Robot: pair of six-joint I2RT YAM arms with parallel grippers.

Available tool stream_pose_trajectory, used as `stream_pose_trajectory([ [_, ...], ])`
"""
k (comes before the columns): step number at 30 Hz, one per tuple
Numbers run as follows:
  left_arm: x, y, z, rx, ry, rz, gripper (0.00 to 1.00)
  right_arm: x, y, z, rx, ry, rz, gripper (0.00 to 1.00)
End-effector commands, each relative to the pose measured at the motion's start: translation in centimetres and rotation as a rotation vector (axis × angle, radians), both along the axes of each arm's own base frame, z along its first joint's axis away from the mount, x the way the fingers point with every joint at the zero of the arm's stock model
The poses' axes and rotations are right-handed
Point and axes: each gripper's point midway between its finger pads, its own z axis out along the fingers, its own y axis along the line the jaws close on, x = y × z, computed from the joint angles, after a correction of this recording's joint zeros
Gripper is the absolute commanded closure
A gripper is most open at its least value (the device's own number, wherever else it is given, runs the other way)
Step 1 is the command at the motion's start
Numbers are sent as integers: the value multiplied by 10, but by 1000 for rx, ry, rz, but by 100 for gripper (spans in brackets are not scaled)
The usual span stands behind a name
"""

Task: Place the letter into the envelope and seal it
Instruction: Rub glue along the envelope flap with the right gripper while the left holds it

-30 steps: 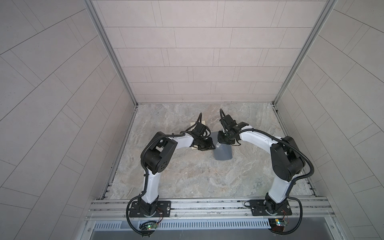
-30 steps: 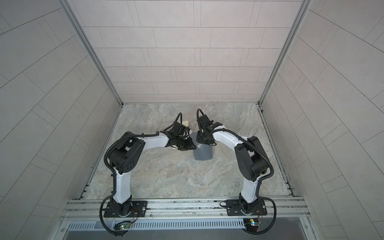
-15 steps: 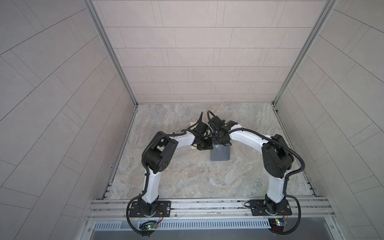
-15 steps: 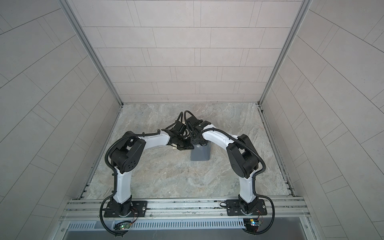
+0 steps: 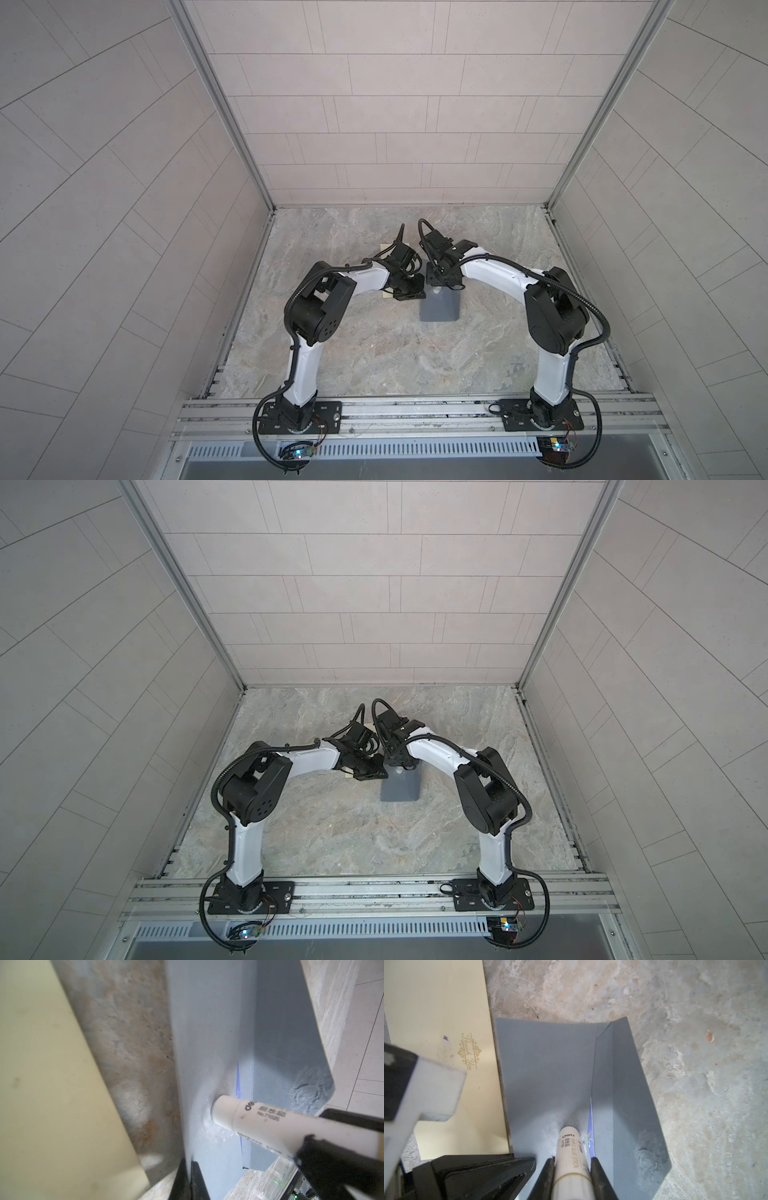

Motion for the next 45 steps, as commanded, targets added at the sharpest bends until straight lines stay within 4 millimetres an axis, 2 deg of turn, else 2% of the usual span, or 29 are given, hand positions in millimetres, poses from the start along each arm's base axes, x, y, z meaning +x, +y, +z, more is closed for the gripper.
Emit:
stream_pose_trajectory([
  [1, -1, 10, -10, 46, 23, 15, 100, -45, -57, -46, -228, 204, -42, 100],
  [4, -1, 10, -11, 44, 23, 15, 100, -43, -54, -43, -211, 181, -45, 100],
  [7, -1, 10, -10, 40, 22, 11, 100, -35, -35, -30, -98, 98, -9, 100],
  [10, -2, 10, -10, 44, 26, 5, 100, -27, -16, -3, 30, 2, 15, 100],
  [13, -3, 10, -12, 44, 32, 3, 100, -21, -14, 24, 74, -64, 14, 100],
  [16, -3, 9, -12, 41, 34, -1, 100, -18, -14, 34, 84, -71, 14, 100],
  [25, -3, 9, -12, 41, 32, -3, 100, -15, 5, 9, 136, -7, 30, 100],
  [31, -4, 9, -10, 40, 31, -9, 100, -9, 14, 4, 152, -8, 41, 100],
  [40, -5, 6, -8, 25, 32, -24, 100, 3, 6, -7, 85, -18, -5, 100],
  [45, -5, 8, -8, 35, 32, -20, 100, 7, -10, -8, -9, -29, -51, 100],
])
